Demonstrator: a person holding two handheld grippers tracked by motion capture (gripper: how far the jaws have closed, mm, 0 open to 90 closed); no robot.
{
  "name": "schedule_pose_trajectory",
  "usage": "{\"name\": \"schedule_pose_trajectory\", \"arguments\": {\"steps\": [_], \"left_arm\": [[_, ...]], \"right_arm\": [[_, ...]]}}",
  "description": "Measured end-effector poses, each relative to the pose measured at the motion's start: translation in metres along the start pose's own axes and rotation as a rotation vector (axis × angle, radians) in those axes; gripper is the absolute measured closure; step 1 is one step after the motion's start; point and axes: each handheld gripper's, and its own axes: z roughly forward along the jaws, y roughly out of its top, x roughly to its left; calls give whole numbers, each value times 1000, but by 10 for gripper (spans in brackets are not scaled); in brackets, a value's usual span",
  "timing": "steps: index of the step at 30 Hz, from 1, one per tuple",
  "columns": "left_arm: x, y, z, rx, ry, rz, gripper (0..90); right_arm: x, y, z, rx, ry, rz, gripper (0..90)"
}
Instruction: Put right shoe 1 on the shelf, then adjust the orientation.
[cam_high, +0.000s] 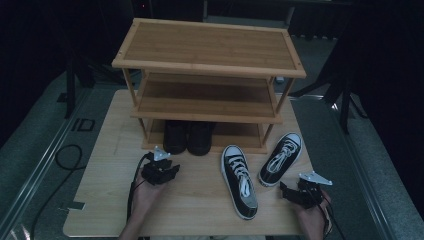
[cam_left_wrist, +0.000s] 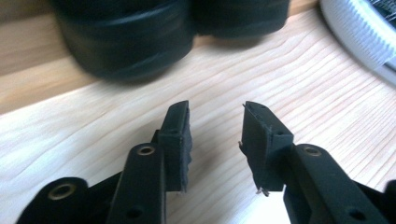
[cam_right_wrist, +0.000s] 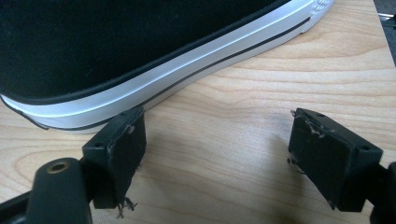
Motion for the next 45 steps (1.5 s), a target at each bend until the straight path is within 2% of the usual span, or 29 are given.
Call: {"name": "schedule_pose_trajectory", "arguments": {"steps": [2, 4, 9, 12, 16, 24, 28, 30, 33, 35, 37, 38, 40, 41, 42, 45], "left_arm": [[7, -7, -4, 2, 10, -7, 596], [9, -8, -5, 0, 11, -11, 587], [16, -14, -7, -2, 44, -3, 554], [20, -17, -7, -4, 56, -20, 547], [26, -23, -4, 22, 93, -18, 540], [36, -28, -6, -2, 102, -56, 540], [36, -29, -5, -10, 108, -48, 508], [34, -30, -3, -19, 125, -25, 501], [33, -31, -2, -33, 131, -19, 488], [34, -31, -2, -36, 128, -20, 488], [34, -31, -2, -36, 128, -20, 488], [33, -32, -1, -42, 132, -20, 485], [33, -32, -1, -43, 133, -17, 483], [33, -32, -1, -44, 133, -17, 483], [33, -32, -1, -45, 132, -18, 479], [33, -32, -1, -46, 133, -16, 474]], "right_arm": [[0, 0, 0, 0, 0, 0, 189], [0, 0, 0, 0, 0, 0, 189], [0, 0, 0, 0, 2, -2, 189], [0, 0, 0, 0, 5, -4, 189], [0, 0, 0, 0, 6, -6, 189], [0, 0, 0, 1, 7, -8, 189], [0, 0, 0, 1, 8, -9, 189], [0, 0, 0, 1, 8, -9, 189], [1, 0, 0, 1, 8, -9, 195], [2, 0, -2, 7, 12, -11, 243], [3, 0, -3, 11, 16, -13, 243], [5, 1, -6, 17, 29, -20, 362], [7, 1, -9, 25, 51, -21, 436], [7, 1, -9, 25, 51, -21, 436], [11, 1, -13, 31, 73, -35, 506], [17, 2, -19, 35, 120, -53, 592]]}}
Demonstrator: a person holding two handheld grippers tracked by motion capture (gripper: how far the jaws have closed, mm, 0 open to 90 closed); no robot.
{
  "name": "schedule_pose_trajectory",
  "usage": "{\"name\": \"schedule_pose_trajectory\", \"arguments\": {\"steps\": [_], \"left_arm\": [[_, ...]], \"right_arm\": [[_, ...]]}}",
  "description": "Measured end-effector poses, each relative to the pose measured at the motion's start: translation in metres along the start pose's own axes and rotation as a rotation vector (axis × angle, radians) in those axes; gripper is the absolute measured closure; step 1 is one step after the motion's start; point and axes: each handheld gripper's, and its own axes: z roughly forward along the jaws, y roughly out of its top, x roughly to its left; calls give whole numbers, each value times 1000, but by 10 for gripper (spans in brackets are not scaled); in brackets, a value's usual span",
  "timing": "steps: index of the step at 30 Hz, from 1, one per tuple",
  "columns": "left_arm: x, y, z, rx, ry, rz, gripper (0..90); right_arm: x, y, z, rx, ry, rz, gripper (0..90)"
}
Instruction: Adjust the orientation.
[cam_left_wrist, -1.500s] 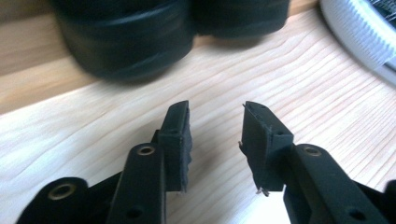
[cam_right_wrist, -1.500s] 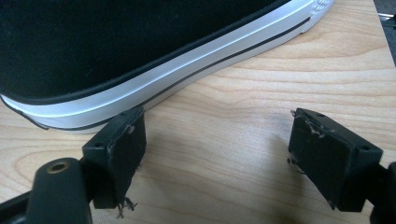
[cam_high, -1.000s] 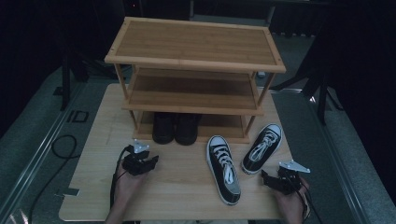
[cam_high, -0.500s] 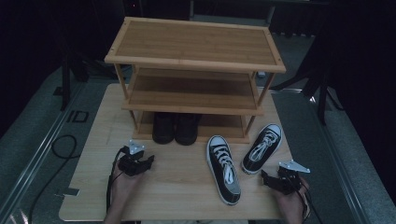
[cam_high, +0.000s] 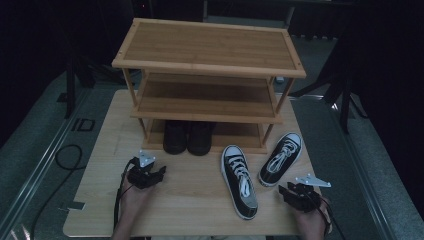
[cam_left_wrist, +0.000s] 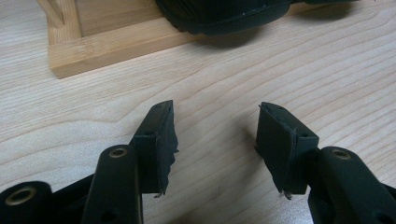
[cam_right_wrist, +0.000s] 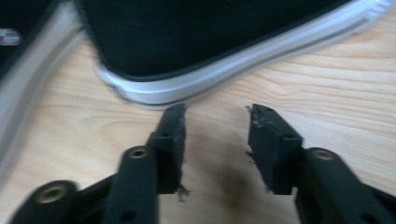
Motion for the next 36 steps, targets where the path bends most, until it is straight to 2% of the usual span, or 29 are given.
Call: {"name": "schedule_pose_trajectory", "arguments": {"steps": [3, 4, 7, 9, 10, 12, 17, 20, 24, 27, 30, 36], "left_arm": [[0, 0, 0, -1, 0, -1, 473], [0, 0, 0, -1, 1, -1, 472], [0, 0, 0, -1, 1, -1, 468], [-1, 0, 0, -1, 1, -2, 468], [-1, 0, 0, -1, 1, -2, 468], [-1, 0, 0, -1, 2, -2, 468], [-1, 0, 0, 0, 2, -1, 465], [-1, 0, 0, 0, 2, -1, 464], [-1, 0, 0, 0, 2, -1, 464], [-1, 0, 0, 0, 1, 0, 463], [-1, 0, 0, 1, 1, 0, 462], [-1, 0, 0, 1, 1, 0, 462]], "right_arm": [[6, 1, -3, 0, 21, -26, 649], [13, 2, -7, -3, 56, -47, 695], [21, 3, -10, -5, 81, -69, 743], [33, 3, -13, -11, 126, -97, 807], [33, 3, -13, -11, 126, -97, 807], [45, 3, -16, -25, 154, -133, 839], [59, 8, -20, -39, 182, -165, 878], [69, 18, -24, -62, 200, -183, 891], [75, 25, -26, -67, 205, -190, 888], [81, 35, -28, -80, 210, -192, 858], [83, 40, -27, -79, 210, -192, 839], [89, 51, -21, -44, 218, -199, 749]]}}
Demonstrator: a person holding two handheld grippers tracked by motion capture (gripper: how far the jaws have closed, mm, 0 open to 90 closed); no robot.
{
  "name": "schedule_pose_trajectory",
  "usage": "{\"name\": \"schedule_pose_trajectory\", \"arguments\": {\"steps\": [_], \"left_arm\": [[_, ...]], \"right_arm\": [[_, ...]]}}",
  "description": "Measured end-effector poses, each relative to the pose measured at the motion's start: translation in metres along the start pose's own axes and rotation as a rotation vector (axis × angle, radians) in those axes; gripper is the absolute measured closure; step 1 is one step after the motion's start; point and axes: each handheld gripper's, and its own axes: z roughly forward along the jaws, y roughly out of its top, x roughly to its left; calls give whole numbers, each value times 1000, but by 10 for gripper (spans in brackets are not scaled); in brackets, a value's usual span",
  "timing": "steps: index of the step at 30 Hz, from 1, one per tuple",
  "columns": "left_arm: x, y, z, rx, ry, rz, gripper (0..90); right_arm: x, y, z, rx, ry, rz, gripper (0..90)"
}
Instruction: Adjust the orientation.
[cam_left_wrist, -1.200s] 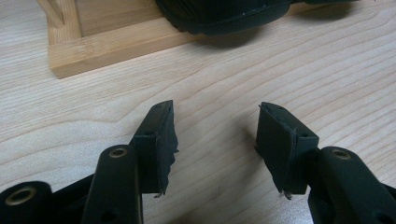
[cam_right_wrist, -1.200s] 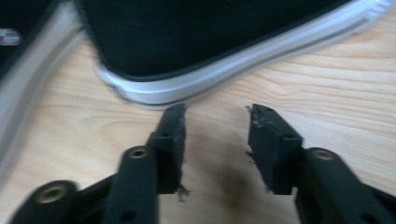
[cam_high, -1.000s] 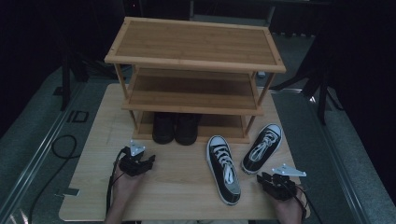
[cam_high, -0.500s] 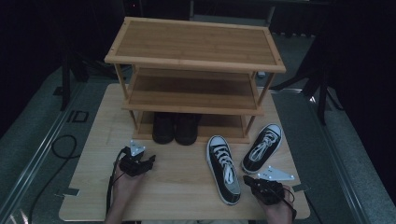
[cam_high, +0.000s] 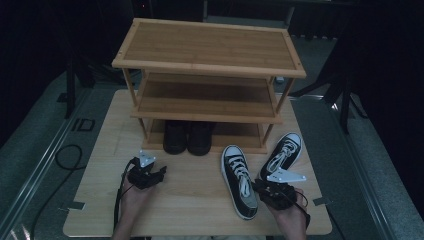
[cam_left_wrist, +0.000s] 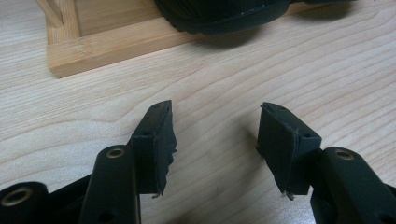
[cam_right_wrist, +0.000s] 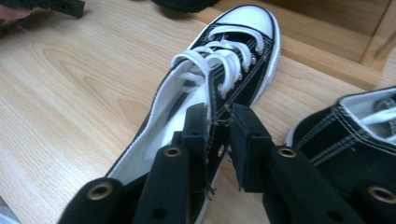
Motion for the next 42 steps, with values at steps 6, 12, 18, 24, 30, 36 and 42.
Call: {"name": "schedule_pose_trajectory", "arguments": {"steps": [6, 12, 18, 24, 30, 36, 42], "left_arm": [[0, 0, 0, 0, 0, 0, 461], [0, 0, 0, 0, 0, 0, 461], [0, 0, 0, 0, 0, 0, 461], [0, 0, 0, 0, 0, 0, 461], [0, 0, 0, 0, -1, 0, 461], [0, 0, 0, 0, -1, 0, 459], [0, 0, 0, -1, -3, -1, 458]], "right_arm": [[2, 2, 9, 33, 1, -10, 768], [1, 5, 12, 65, -10, -40, 870], [-8, 9, 11, 90, -32, -80, 885], [-18, 14, 12, 120, -44, -112, 885], [-28, 22, 16, 148, -54, -121, 878], [-34, 29, 21, 166, -16, -122, 832], [-39, 36, 29, 240, 26, -141, 826]]}}
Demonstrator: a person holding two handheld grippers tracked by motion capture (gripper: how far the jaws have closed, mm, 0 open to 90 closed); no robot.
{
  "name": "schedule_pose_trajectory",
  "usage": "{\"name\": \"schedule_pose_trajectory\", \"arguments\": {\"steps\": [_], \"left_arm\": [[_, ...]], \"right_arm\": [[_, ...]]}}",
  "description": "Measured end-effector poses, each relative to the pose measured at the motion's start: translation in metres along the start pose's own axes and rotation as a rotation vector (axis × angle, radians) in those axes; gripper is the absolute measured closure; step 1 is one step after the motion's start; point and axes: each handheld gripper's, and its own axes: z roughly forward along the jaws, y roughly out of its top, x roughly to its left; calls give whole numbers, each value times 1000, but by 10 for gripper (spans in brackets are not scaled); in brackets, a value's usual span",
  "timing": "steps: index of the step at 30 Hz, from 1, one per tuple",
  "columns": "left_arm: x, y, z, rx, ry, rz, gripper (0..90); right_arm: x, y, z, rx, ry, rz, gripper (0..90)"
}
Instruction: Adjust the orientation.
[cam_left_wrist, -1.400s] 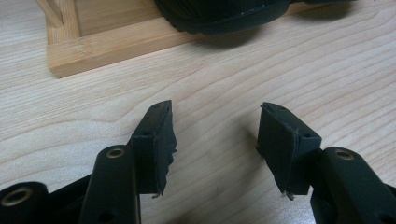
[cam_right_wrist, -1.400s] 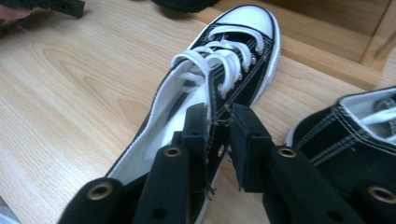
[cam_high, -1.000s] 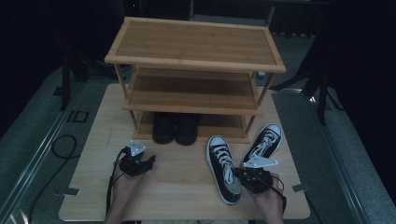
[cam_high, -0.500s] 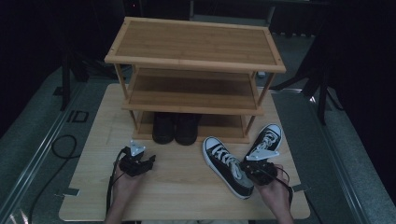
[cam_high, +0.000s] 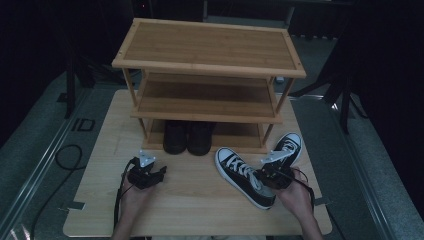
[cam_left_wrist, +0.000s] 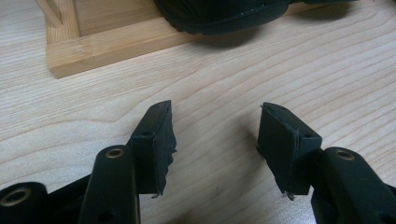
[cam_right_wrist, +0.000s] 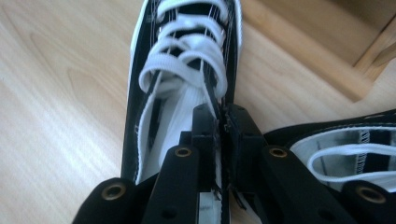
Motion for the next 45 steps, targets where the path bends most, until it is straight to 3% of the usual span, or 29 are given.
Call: {"name": "schedule_pose_trajectory", "arguments": {"steps": [1, 9, 13, 21, 28, 35, 45], "left_arm": [[0, 0, 0, 0, 0, 0, 458], [0, 0, 0, 1, -2, 5, 458], [0, 0, 0, 2, -3, 7, 457], [0, 0, 0, 1, -3, 6, 458], [0, 0, 0, 2, -3, 8, 454], [0, 0, 0, 3, -4, 9, 453], [0, 0, 0, 3, -3, 9, 453]], "right_arm": [[-1, 3, 2, 34, 2, -10, 826], [-3, 14, 4, 127, 4, -58, 839], [-2, 22, 6, 194, 6, -61, 846], [-4, 28, 7, 249, 23, -44, 879], [-8, 29, 7, 255, 46, -40, 886], [-9, 22, 6, 195, 51, -34, 882], [-10, 21, 5, 190, 65, -30, 887]]}}
